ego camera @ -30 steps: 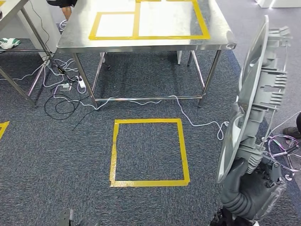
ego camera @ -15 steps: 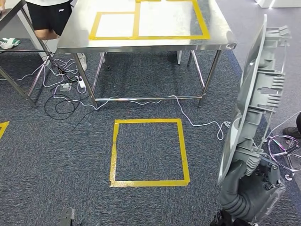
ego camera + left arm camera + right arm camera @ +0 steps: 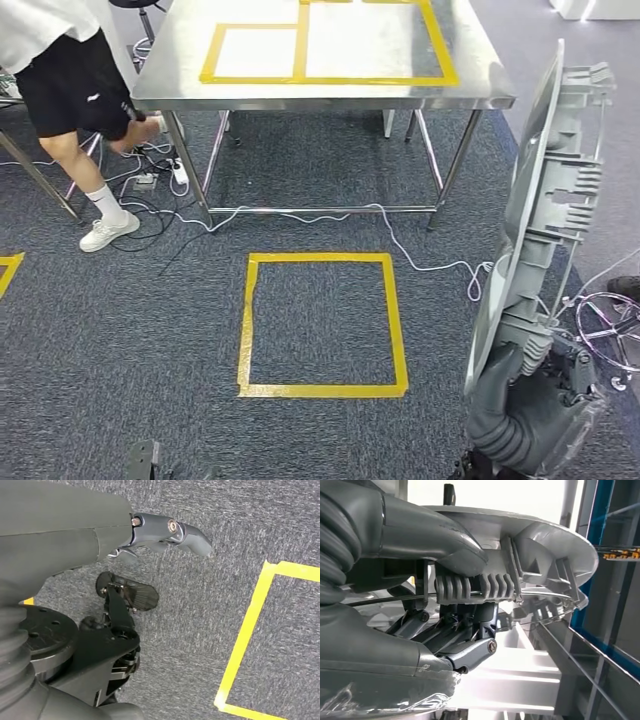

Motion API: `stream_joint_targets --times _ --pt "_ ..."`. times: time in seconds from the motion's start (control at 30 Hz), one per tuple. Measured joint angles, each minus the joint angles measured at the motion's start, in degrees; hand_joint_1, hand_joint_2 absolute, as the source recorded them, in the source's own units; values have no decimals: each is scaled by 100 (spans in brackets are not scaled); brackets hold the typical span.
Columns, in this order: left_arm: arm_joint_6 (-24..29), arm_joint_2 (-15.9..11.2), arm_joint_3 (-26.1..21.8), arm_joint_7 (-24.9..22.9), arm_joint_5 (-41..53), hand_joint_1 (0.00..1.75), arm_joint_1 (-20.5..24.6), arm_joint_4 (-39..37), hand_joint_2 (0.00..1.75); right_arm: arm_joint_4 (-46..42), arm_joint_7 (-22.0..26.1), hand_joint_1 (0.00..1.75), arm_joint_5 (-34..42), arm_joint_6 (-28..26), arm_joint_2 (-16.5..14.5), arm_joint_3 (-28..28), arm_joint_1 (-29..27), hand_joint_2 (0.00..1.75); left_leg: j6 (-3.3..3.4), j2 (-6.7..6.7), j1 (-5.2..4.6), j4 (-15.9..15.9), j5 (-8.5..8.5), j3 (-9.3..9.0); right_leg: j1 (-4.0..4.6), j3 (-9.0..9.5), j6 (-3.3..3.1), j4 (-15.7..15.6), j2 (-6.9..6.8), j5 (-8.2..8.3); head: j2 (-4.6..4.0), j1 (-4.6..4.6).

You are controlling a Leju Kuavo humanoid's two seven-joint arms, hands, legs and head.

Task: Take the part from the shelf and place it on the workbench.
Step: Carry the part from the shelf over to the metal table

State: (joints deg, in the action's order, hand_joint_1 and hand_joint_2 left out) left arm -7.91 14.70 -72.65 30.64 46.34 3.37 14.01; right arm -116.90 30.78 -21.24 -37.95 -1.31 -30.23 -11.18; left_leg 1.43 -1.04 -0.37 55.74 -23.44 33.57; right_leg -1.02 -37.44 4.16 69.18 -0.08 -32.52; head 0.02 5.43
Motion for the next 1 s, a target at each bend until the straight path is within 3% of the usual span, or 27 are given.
stream_joint_targets --times 0.03,0.07,0.1,0.13,0.17,0.23,0.27,0.33,0.37,0.43,0.5,0.57,0.6,0.63,0.67,0.73,0.8,0.9,1.0 --pt "1 1 1 0 0 0 -2 0 175 1 -1 175 -2 -1 0 0 -4 175 -1 -39 0 1 -2 -1 -4 -170 6 332 0 -108 0 -4" --pt "2 1 2 0 -1 0 -4 0 175 2 -2 175 -3 -2 0 1 -7 175 -7 -89 3 3 -4 -4 -8 -251 12 475 0 -107 0 -5" --pt "3 3 2 0 -1 0 -6 0 175 3 -4 175 -4 -3 0 2 -9 175 -19 -152 9 7 -7 -11 -16 -207 16 365 5 16 0 -7" --pt "5 7 2 0 -1 0 -6 0 175 3 -6 175 -7 -4 0 3 -10 175 -40 -226 18 15 -13 -21 -29 -47 21 27 38 224 0 -7" --pt "8 10 2 0 -1 0 -5 0 175 3 -7 175 -10 -5 0 4 -10 175 -69 -300 28 27 -21 -28 -55 168 33 -408 157 415 0 -8" --pt "12 12 2 0 -1 0 -3 0 175 5 -8 175 -17 -6 0 4 -10 175 -142 -427 31 65 -29 -13 -83 493 25 -1034 378 625 -1 -17" --pt "14 10 2 0 -1 0 -7 0 175 7 -9 175 -20 -6 0 5 -11 175 -178 -470 33 73 -22 6 -82 543 2 -1128 445 627 -1 -13" --pt "16 9 2 0 1 0 -20 0 175 9 -10 175 -24 -7 -1 8 -13 175 -249 -548 56 59 3 40 -53 540 -87 -1124 354 635 -1 -2" --pt "17 11 2 0 1 0 -25 0 175 9 -11 175 -25 -8 -5 13 -13 175 -281 -508 64 77 -11 56 -49 547 -133 -1132 298 641 -1 2" --pt "17 16 3 0 2 0 -21 0 175 8 -10 175 -30 -9 -20 24 -14 175 -340 -274 60 387 -209 213 -53 567 -214 -1157 170 645 -1 34" --pt "19 20 4 0 3 0 -10 0 175 7 -3 175 -40 -13 -31 37 -16 175 -382 -35 61 1122 -574 583 -43 573 -254 -1160 54 634 -1 69" --pt "27 20 5 0 6 0 -12 0 175 7 14 175 -61 -17 -31 48 -17 175 -405 9 78 1695 -742 880 -40 575 -258 -1158 -41 625 -1 74" --pt "31 18 6 0 8 0 -15 0 175 7 27 175 -75 -19 -31 52 -17 175 -410 14 87 1694 -666 883 -41 581 -252 -1158 -73 619 -1 75" --pt "33 16 6 0 9 0 -18 0 175 7 38 175 -89 -19 -31 55 -17 175 -412 24 95 1460 -493 759 -44 593 -240 -1157 -94 611 -1 76" --pt "33 14 6 0 10 0 -17 0 175 7 47 175 -99 -19 -33 57 -17 175 -412 52 102 1081 -286 551 -47 609 -220 -1157 -108 599 -1 76" --pt "28 21 7 -1 12 0 -5 0 175 3 57 175 -113 -19 -39 65 -17 175 -391 132 98 382 -65 168 -20 624 -159 -1143 -120 565 -1 82" --pt "10 35 9 -1 12 0 4 0 175 -2 63 175 -126 -20 -46 72 -18 175 -346 163 99 141 -62 56 20 614 -153 -1139 -121 543 0 61" --pt "-40 38 10 1 11 0 -5 0 175 -5 79 175 -147 -21 -54 77 -24 175 -286 132 96 124 -59 62 30 621 -278 -1184 -128 556 0 18" --pt "-80 37 10 2 12 0 -9 0 175 -6 117 175 -166 -21 -87 83 -27 175 -230 118 78 128 -72 63 25 662 -246 -1243 -143 585 0 14"
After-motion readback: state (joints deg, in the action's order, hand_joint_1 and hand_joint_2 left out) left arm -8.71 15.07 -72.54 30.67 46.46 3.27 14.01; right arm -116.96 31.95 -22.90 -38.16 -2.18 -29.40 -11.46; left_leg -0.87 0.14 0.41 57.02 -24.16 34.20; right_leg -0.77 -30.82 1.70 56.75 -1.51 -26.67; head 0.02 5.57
